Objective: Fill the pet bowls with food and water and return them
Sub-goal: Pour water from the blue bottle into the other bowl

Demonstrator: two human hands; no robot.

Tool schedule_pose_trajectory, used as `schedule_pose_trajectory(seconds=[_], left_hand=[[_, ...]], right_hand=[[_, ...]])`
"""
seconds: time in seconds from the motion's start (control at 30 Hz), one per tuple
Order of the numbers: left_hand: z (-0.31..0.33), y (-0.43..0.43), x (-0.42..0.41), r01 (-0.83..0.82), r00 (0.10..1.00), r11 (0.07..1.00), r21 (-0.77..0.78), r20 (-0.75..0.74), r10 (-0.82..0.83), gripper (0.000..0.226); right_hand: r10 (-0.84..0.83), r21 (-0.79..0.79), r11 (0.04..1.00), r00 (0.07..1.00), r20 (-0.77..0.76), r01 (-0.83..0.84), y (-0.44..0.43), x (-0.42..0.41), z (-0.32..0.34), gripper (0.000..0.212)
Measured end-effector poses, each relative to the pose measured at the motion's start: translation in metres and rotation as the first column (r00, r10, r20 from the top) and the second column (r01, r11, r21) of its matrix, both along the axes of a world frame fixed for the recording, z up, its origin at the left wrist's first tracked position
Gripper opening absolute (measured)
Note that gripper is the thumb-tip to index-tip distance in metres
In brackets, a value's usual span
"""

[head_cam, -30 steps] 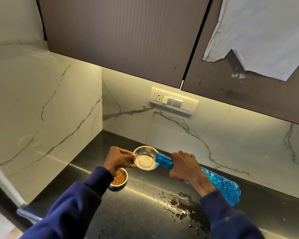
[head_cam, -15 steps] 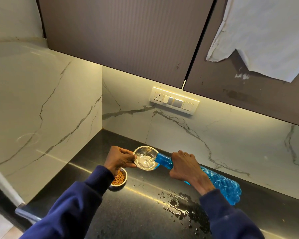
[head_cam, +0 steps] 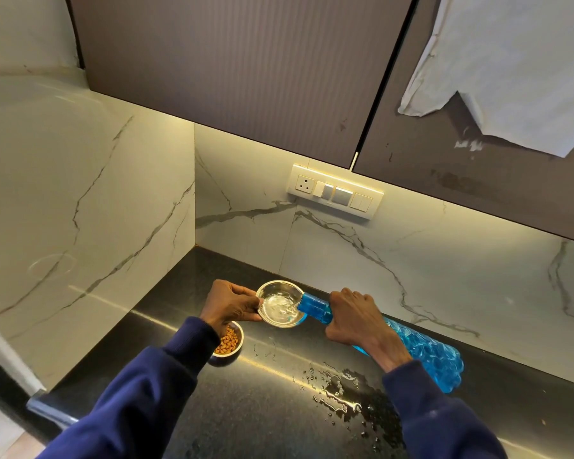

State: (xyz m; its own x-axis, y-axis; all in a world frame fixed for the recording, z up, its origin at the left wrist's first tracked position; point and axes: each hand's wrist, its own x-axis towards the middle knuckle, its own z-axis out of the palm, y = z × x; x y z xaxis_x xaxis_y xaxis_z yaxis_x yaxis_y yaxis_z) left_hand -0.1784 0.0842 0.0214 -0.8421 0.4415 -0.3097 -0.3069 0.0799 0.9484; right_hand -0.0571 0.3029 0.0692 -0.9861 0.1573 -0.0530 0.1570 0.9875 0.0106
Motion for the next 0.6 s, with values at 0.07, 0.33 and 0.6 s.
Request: schedule_pose_trajectory(seconds=[0.07,0.33,0.6], left_hand=[[0.0004,0.001,0.0008,0.002,1.0,1.0,0.001,-0.001,-0.002,0.008],[-0.0002,0.0038,0.0035,-0.001,1.0,1.0,-0.001,-0.005,0.001,0.006],[-0.0031,0.0051,0.0047,0.002,1.0,1.0,0.004,0.008,-0.003,0.007]], right_hand=[[0.002,0.002,1.0,1.0,0.005,-0.002,0.001,-0.0001,-0.0005,0.037],[0.006,0.005,1.0,1.0,0.009,-0.006,0.0056,-0.0004,-0.0027,0.039],[0.007,0.001,1.0,0.999,-0.034,-0.007,0.009,-0.0017,-0.0093,0.036]])
